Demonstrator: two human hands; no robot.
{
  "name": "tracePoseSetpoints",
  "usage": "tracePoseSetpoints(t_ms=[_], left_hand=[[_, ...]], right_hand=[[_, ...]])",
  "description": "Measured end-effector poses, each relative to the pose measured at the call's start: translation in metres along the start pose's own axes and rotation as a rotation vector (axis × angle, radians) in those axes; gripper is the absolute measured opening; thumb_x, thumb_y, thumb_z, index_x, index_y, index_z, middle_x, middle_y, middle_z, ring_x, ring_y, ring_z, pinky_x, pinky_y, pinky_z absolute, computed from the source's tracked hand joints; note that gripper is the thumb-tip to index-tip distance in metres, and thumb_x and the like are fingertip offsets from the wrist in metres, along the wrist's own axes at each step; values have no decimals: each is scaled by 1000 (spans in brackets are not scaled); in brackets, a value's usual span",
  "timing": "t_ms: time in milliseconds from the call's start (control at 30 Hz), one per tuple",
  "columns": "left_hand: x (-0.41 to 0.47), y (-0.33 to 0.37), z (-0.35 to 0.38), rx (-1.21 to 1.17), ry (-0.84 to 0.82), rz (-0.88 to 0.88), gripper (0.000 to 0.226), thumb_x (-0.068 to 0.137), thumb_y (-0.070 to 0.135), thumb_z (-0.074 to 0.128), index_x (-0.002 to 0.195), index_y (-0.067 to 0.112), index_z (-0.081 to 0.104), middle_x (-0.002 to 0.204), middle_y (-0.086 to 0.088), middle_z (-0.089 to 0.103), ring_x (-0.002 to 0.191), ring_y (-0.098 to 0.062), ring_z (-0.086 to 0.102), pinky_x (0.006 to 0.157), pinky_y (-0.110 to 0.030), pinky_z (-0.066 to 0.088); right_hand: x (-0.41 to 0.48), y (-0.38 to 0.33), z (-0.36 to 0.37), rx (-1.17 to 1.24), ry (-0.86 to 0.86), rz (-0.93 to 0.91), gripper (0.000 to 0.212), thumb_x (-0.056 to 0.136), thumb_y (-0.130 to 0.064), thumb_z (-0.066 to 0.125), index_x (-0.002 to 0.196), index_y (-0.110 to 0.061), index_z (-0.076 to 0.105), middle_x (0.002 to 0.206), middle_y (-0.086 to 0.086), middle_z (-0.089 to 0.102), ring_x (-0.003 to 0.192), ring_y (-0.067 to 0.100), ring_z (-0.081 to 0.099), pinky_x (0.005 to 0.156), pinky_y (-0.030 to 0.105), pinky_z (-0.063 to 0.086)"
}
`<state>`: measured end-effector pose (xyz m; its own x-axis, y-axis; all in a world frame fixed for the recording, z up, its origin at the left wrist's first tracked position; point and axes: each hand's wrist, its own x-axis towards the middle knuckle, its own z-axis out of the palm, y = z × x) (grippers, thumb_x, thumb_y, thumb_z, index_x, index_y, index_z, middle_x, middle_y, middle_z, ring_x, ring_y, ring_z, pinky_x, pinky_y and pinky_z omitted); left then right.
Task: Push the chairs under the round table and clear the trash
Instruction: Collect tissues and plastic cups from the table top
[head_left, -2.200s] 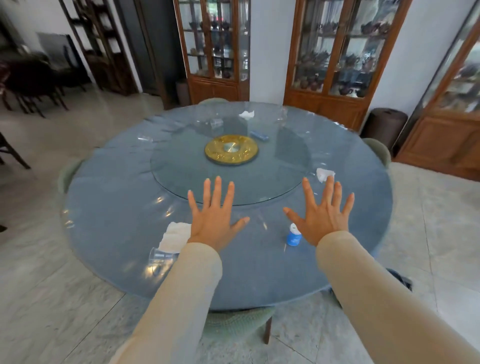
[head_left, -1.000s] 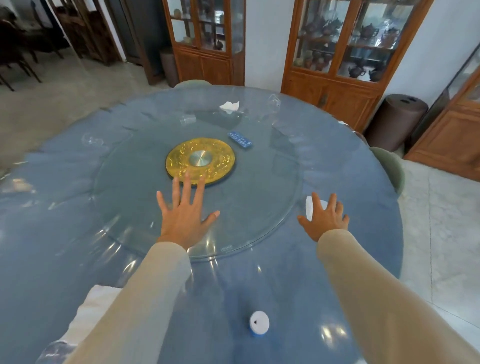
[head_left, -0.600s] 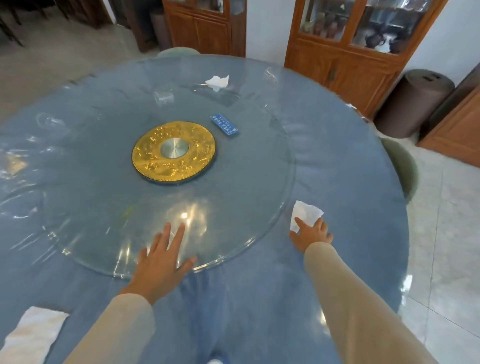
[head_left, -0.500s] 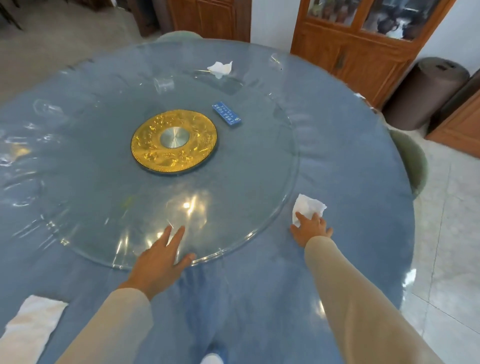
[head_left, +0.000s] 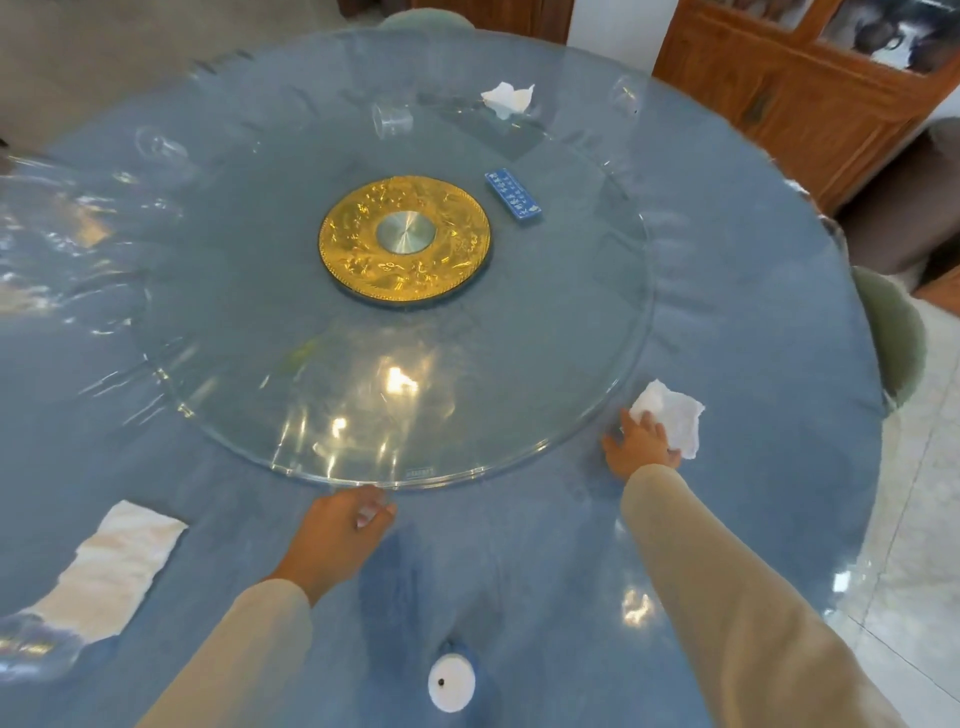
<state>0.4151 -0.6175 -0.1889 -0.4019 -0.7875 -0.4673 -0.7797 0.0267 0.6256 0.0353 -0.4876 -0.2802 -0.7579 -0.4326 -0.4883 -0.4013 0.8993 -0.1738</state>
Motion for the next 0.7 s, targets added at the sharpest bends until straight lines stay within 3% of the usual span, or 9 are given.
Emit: tracePoseSetpoints(t_ms=[67,167,267,333,400,533,633,700], left_hand=[[-3,-10,-2,-3,7,-22,11,90,18,73,91,28,72,85,-2,73,82,-23,69,88,-35,55],[0,-19,-3,-14,31,-56,7,90,18,73,92,24,72,89,-6,74,87,-26,70,91,-36,54],[-1,-23,2,-35,46,-66,10,90,17,73,99,16,77,92,-8,76,87,-25,70,90,-32,52],[-1,-22,3,-53,24,-82,12,91,19,72,102,18,76,95,-5,75,87,-20,70,86,-29,52],[0,-27,6,-60,14,-95,12,92,21,70,103,21,75,99,-3,74,91,-21,69,86,-30,53],[1,-32,13,-60,5,-112,7,91,24,71,97,25,75,96,-3,75,91,-24,70,86,-36,57],[-2,-29,14,-50,-4,-105,6,92,23,70,92,28,74,94,-2,75,89,-24,70,85,-37,58],[-3,-23,14,-79,8,-111,9,91,22,70,89,30,73,92,-2,76,89,-23,71,85,-35,58]], right_hand=[[0,1,3,123,99,25,47,98,-29,52,142,-16,45,147,7,46,138,28,41,111,50,33],[-4,5,1,211,144,129,41,93,-27,57,131,-11,54,132,11,58,125,35,53,107,49,41],[-10,13,2,226,120,89,46,93,-32,57,138,-23,53,139,12,52,129,37,49,107,51,41],[-11,15,3,237,49,38,48,93,-42,56,141,-36,52,156,8,33,142,32,33,114,52,33],[-9,15,6,188,-16,16,54,94,-47,55,147,-36,45,163,2,19,149,26,19,119,52,24],[-6,13,5,204,14,86,75,94,-49,54,155,-16,27,161,0,28,149,23,26,118,55,22],[-21,3,-3,351,154,55,77,88,-48,59,150,-10,34,150,9,44,138,31,41,113,52,31],[-42,-19,-12,507,226,-54,68,91,-36,63,147,-7,40,142,11,49,131,35,45,109,44,36]])
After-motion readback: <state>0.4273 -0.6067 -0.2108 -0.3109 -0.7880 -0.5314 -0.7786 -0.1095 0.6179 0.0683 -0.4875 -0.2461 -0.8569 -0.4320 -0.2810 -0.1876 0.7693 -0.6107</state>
